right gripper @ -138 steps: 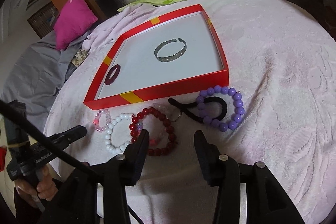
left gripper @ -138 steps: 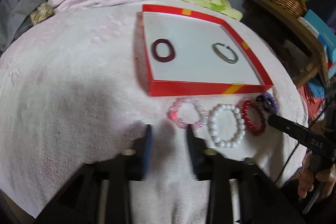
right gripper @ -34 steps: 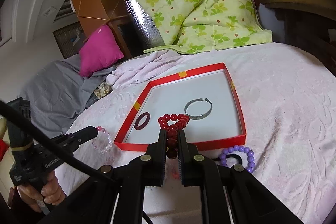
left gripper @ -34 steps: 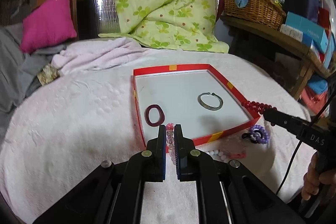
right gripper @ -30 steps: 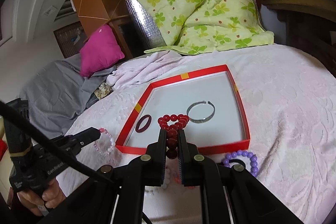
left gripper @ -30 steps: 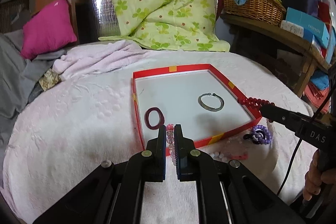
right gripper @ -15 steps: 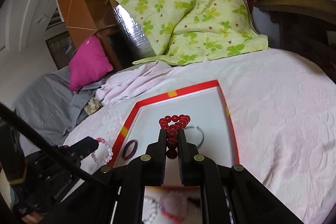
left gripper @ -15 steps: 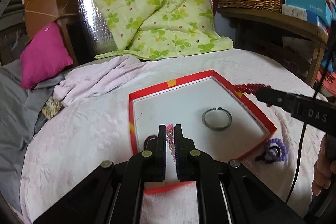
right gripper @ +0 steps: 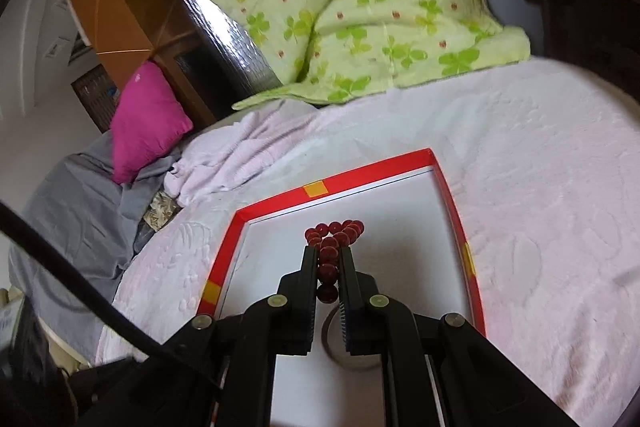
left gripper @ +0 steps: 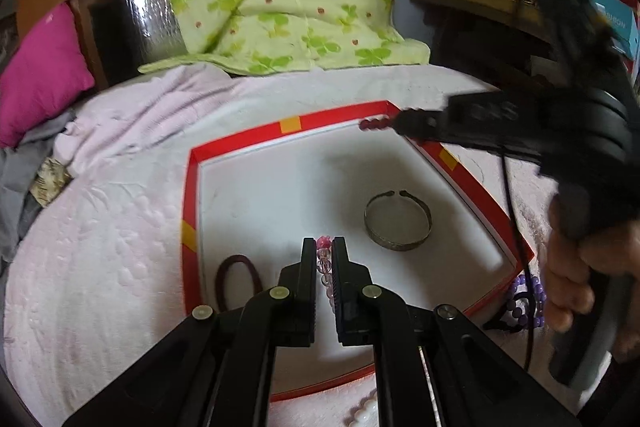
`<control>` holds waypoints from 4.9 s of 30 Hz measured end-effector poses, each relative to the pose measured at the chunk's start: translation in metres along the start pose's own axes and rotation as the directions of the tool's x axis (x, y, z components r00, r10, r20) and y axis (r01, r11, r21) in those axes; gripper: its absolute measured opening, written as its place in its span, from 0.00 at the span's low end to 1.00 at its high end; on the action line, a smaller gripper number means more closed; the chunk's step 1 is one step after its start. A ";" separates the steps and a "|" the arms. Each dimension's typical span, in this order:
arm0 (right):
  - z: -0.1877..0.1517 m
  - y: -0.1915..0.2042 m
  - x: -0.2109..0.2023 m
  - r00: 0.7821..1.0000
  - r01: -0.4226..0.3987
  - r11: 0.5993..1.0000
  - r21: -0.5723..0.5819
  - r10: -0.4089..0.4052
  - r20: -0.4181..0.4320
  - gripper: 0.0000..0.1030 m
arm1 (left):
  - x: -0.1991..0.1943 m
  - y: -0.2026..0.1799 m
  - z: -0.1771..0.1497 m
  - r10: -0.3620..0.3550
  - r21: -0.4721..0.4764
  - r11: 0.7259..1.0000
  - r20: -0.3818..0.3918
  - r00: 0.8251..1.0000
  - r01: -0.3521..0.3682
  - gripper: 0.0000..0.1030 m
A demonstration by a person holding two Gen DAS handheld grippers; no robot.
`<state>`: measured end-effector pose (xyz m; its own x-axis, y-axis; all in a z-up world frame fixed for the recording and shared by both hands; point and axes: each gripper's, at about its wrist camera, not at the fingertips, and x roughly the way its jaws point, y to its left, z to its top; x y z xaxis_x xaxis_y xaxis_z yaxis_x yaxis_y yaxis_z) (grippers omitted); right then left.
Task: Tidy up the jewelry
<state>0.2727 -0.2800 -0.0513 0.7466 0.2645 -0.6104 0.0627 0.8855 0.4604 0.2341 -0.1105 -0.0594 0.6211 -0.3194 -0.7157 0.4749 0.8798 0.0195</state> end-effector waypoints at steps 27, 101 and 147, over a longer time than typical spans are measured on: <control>0.014 -0.022 0.018 0.995 0.064 0.986 0.152 -0.052 -0.084 0.52 | 0.004 0.018 -0.011 0.031 -0.037 0.999 -0.067 0.997 -0.033 0.64; -0.112 0.020 -0.137 0.981 0.191 0.981 -0.041 -0.193 -0.034 0.60 | -0.097 0.042 -0.047 0.242 0.008 0.970 0.099 0.965 -0.244 0.75; -0.117 0.006 -0.140 0.938 0.340 0.931 -0.135 -0.347 -0.028 0.60 | -0.082 -0.004 -0.070 0.169 0.183 0.968 0.038 0.985 -0.173 0.75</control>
<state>0.0907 -0.2672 -0.0385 0.6597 -0.0482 -0.7500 0.2231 0.9655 0.1342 0.1379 -0.0631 -0.0495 0.7152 -0.1796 -0.6754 0.4667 0.8421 0.2703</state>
